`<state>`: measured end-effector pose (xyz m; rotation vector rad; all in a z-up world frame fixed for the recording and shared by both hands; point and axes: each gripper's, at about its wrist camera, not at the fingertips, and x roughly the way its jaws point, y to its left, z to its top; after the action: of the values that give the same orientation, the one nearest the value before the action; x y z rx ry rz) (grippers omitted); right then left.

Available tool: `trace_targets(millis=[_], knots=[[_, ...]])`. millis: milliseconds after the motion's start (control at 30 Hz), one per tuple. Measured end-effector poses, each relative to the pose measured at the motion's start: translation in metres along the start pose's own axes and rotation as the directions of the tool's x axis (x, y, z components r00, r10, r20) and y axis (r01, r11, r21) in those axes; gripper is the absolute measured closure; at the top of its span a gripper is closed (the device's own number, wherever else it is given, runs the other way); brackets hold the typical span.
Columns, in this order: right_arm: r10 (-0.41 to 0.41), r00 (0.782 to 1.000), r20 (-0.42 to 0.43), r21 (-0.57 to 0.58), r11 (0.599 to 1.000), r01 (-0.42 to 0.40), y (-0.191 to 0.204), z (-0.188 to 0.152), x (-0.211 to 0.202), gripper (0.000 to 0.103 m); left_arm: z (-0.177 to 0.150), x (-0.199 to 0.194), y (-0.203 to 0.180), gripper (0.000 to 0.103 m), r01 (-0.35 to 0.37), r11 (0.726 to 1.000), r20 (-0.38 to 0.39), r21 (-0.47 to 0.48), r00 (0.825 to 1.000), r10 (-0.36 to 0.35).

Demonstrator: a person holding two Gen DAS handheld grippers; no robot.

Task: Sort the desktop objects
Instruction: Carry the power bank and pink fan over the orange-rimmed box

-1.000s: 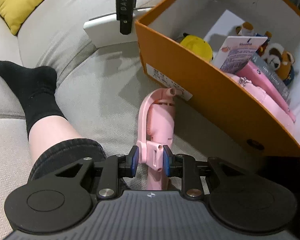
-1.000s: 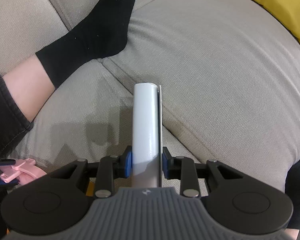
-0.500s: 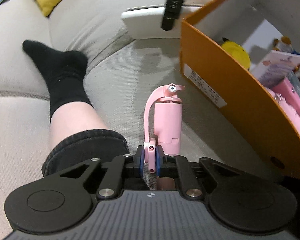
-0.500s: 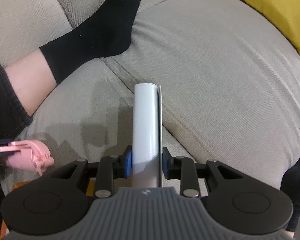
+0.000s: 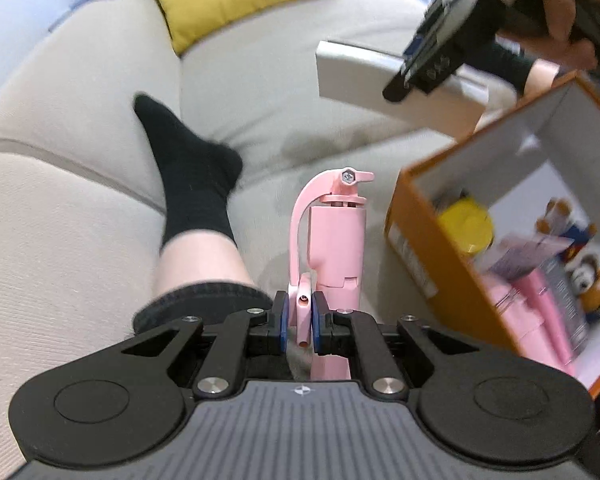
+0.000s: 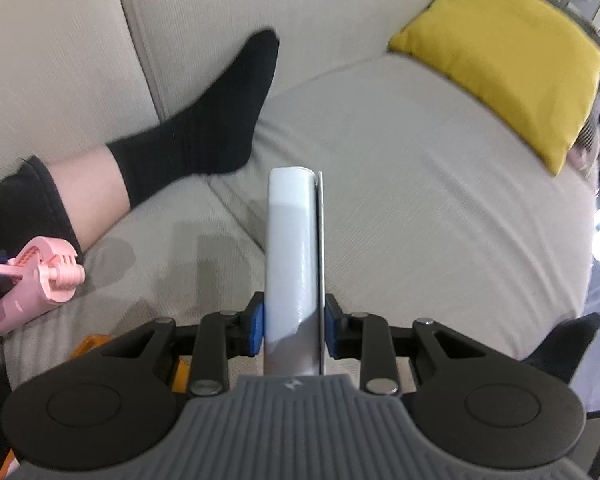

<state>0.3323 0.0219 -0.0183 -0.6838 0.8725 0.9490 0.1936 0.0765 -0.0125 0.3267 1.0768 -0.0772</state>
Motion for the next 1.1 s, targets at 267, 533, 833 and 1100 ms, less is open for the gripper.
trace_targets(millis=[267,533,833,1100], knots=[[-0.034,0.992,0.122,-0.022,0.999,0.037,0.001,-0.019,-0.078,0.072,0.012,-0.06,-0.01,0.091,-0.045,0.998,0.162,-0.045,0.986,0.052],[0.009,0.997,0.075,0.028,1.0,-0.011,0.0,-0.074,-0.126,0.072,0.021,-0.107,-0.027,0.091,0.042,0.997,0.29,-0.069,0.957,-0.02],[-0.008,0.996,-0.084,0.18,0.983,0.023,-0.008,-0.147,-0.116,0.072,0.03,-0.099,-0.067,0.091,0.272,0.961,0.352,-0.057,0.906,-0.235],[-0.057,0.978,-0.2,0.291,0.95,0.115,-0.01,-0.174,-0.076,0.072,0.038,-0.058,-0.078,0.091,0.379,0.919,0.342,-0.114,0.883,-0.322]])
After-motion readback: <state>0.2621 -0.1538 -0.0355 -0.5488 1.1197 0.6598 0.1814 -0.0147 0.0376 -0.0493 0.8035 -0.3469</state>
